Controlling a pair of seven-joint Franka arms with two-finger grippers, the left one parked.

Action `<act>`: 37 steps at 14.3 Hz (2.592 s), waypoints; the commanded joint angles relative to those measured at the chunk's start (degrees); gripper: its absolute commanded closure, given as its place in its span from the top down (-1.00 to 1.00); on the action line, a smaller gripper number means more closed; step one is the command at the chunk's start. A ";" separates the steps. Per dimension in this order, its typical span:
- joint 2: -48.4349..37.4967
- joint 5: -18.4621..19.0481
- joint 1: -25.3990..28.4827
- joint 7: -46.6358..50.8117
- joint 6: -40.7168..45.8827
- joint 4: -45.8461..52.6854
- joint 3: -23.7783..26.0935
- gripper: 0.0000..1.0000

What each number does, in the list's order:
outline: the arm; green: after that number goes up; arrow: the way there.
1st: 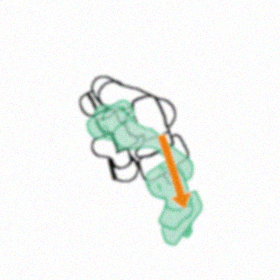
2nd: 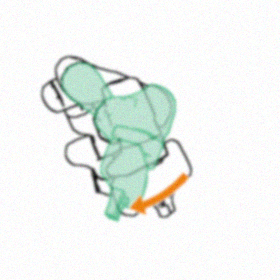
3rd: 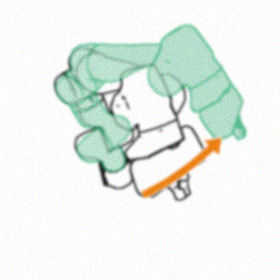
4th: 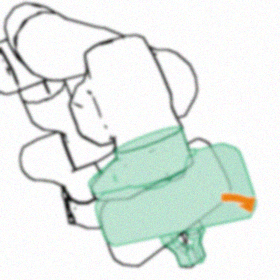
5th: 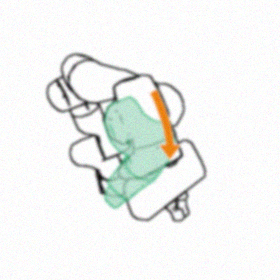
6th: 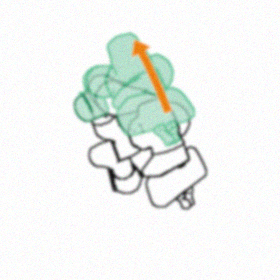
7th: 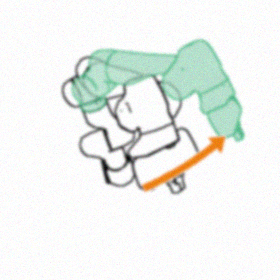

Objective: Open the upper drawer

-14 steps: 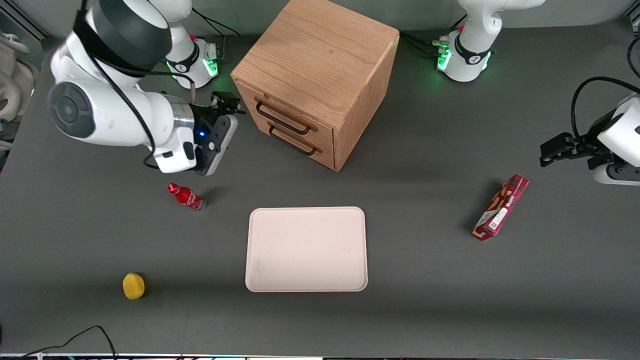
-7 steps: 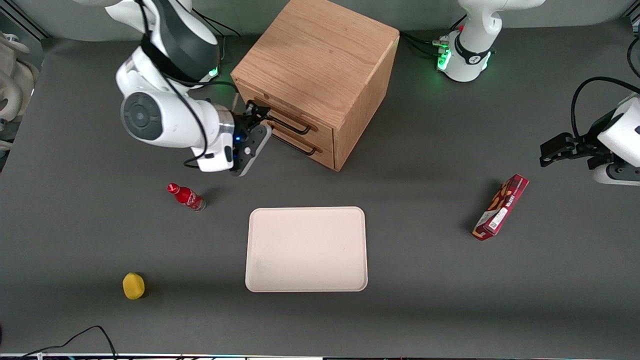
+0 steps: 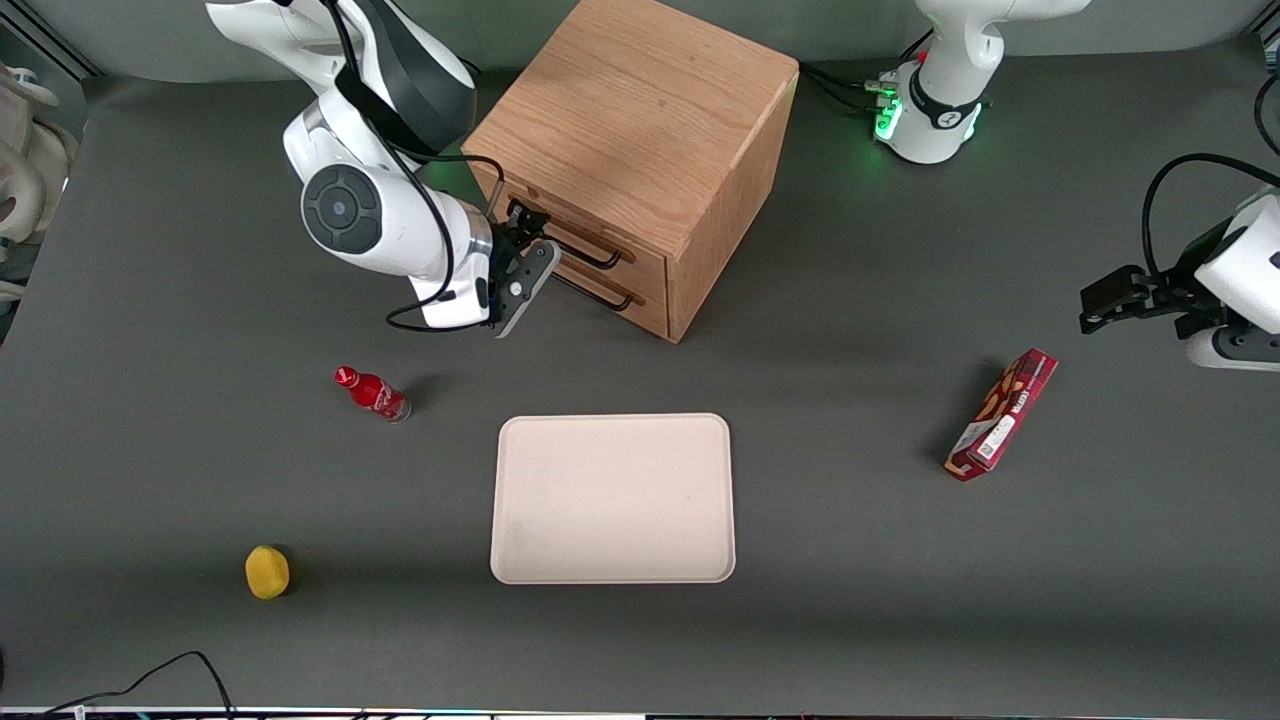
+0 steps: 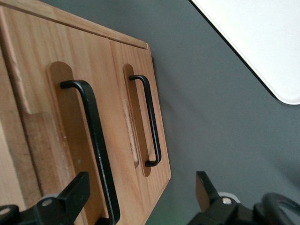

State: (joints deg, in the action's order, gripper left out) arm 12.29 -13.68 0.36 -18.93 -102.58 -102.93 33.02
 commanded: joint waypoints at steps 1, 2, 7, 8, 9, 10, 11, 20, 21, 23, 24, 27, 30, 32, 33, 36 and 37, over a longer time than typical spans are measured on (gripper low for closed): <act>-2.35 0.50 -0.62 -1.20 -2.89 -2.98 0.90 1.00; -2.27 0.41 -0.45 -1.20 -3.24 -3.07 0.99 1.00; -2.09 -0.12 -0.45 -0.67 -6.40 -4.82 2.48 1.00; -2.00 -0.20 -0.45 -0.67 -6.84 -5.26 2.49 1.00; -2.00 -0.20 -0.45 -0.59 -7.28 -5.62 2.57 1.00; -2.00 -0.20 -0.45 -0.50 -7.46 -5.79 2.58 1.00; -2.18 -0.29 -0.45 -0.50 -7.46 -6.06 2.66 1.00; -1.30 -0.29 -0.54 -0.67 -9.39 -7.29 3.37 1.00; -0.86 -0.29 -0.62 -1.11 -9.40 -7.29 3.37 1.00; -0.42 -0.03 -0.89 -1.37 -9.48 -7.29 3.37 1.00; -0.07 0.06 -0.97 -1.38 -9.57 -7.20 3.37 1.00; 0.63 0.50 -0.89 -1.38 -10.36 -7.20 3.28 1.00; 1.16 0.94 -0.89 -1.38 -10.45 -7.20 3.28 1.00; 1.51 2.25 -0.80 -1.46 -10.45 -6.94 3.28 1.00; 1.95 3.04 -0.80 -1.46 -10.45 -6.68 3.28 1.00; 2.57 3.14 -1.06 -3.48 -9.75 -5.27 2.40 1.00; 2.57 3.14 -1.15 -3.66 -9.75 -4.92 2.31 1.00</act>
State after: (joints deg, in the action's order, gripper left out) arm 14.03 -11.33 -0.47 -20.67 -112.49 -109.52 35.57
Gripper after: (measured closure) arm 0.000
